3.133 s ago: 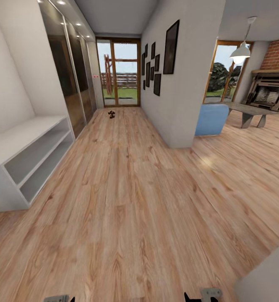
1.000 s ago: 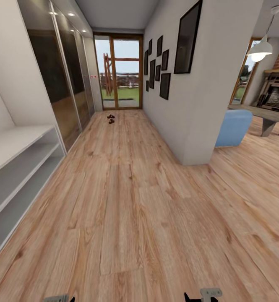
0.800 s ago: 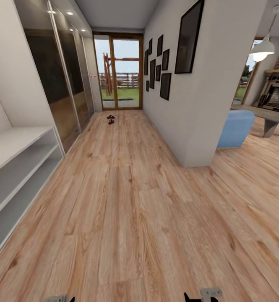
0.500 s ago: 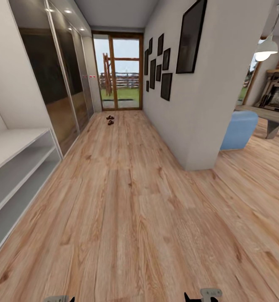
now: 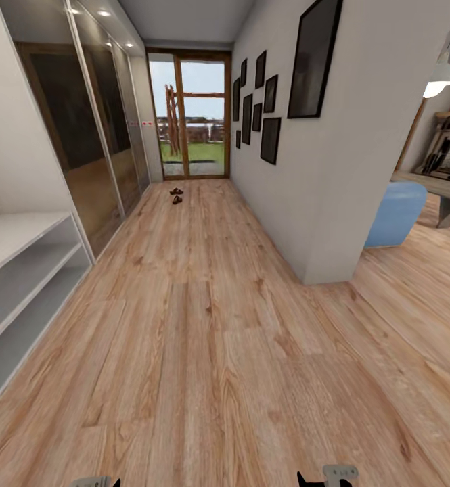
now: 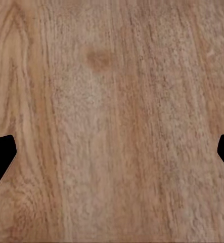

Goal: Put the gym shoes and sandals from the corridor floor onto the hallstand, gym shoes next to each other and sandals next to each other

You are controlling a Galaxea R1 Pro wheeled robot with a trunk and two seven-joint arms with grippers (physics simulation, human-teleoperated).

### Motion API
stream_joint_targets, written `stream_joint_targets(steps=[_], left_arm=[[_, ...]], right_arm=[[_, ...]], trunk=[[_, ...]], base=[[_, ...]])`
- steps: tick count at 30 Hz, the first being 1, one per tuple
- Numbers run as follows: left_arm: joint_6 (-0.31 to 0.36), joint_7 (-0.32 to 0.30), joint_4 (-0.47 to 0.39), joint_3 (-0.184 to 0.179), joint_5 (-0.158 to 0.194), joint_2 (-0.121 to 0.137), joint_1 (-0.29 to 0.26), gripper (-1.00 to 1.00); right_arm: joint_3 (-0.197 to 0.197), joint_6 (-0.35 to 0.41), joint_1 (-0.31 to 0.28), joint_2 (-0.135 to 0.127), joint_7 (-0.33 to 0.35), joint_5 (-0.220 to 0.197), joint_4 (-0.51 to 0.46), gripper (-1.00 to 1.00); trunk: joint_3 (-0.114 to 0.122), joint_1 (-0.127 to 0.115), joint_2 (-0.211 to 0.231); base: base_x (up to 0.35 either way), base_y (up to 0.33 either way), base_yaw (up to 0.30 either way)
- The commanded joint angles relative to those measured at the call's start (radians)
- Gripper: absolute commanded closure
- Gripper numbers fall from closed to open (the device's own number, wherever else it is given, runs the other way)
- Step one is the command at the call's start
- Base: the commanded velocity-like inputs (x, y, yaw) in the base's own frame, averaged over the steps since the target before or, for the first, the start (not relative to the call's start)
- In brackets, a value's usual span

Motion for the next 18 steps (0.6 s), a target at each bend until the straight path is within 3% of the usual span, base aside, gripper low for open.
stream_joint_targets(steps=[1,18], left_arm=[[-0.004,-0.006,0.001,0.009,-0.009,-0.001,-0.001,-1.00],[-0.005,-0.006,0.001,0.009,-0.007,0.001,-0.001,-1.00]], right_arm=[[0.008,-0.003,-0.001,0.000,0.005,-0.011,0.001,-1.00],[0.007,-0.003,-0.001,0.000,0.005,-0.011,0.001,-1.00]], trunk=[[-0.001,0.000,0.000],[-0.001,0.000,0.000]], base=[[0.338,0.000,0.000],[0.338,0.000,0.000]])
